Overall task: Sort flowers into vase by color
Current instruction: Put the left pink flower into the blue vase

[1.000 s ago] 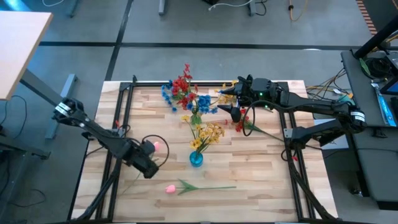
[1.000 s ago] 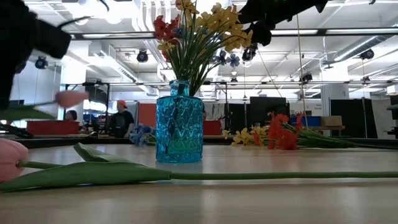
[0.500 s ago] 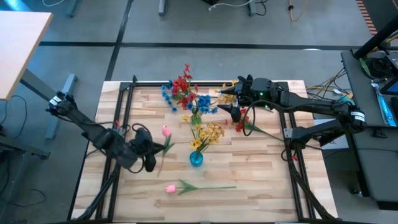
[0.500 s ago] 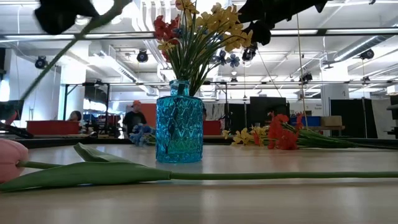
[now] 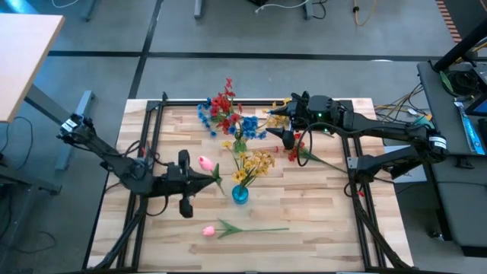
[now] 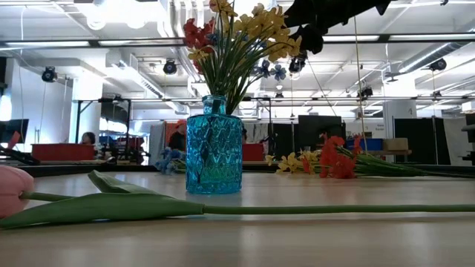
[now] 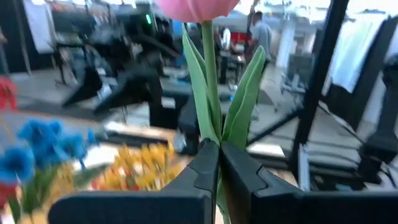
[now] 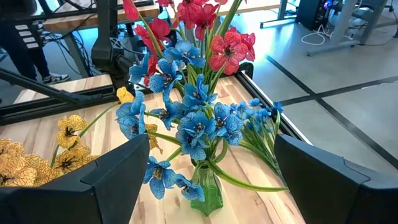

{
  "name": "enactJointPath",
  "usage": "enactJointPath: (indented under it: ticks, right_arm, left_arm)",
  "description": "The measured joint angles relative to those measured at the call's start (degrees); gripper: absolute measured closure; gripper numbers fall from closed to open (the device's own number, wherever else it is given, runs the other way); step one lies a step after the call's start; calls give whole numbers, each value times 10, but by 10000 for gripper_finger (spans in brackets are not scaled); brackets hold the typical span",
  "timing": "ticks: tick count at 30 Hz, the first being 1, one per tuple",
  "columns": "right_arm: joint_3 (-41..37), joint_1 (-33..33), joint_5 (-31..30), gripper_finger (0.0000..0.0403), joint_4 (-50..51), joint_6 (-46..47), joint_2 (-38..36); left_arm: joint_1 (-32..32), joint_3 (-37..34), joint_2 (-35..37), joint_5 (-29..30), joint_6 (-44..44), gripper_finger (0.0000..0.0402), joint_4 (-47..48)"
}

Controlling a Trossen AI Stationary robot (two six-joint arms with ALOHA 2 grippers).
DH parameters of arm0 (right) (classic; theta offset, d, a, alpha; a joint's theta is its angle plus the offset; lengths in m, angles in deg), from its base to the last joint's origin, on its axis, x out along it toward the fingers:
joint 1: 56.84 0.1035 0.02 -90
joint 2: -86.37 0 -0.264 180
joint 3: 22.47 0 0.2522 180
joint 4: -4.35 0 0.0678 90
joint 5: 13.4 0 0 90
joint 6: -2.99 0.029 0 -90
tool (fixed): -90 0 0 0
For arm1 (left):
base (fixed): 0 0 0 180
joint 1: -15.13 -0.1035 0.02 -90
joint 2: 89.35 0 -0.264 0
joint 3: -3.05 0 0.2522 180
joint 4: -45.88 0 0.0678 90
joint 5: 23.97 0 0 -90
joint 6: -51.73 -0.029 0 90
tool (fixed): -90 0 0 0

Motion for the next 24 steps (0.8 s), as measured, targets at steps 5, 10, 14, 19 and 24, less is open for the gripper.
enactJointPath:
  ticks: [5,10,14,19,24]
  right_arm:
    - [0,0,0,67,0,0,0]
    - [0,0,0,67,0,0,0]
    - [0,0,0,67,0,0,0]
    - [0,0,0,67,0,-2,0]
    - [0,0,0,67,1,-2,0]
  left_arm:
    - [-33,0,-20,-2,-39,401,-52]
    - [-65,0,-39,-31,-20,401,-52]
    - [-74,0,-46,-35,-2,401,-50]
    - [-75,0,-49,-37,18,401,-45]
    - [-75,0,-50,-37,50,401,-31]
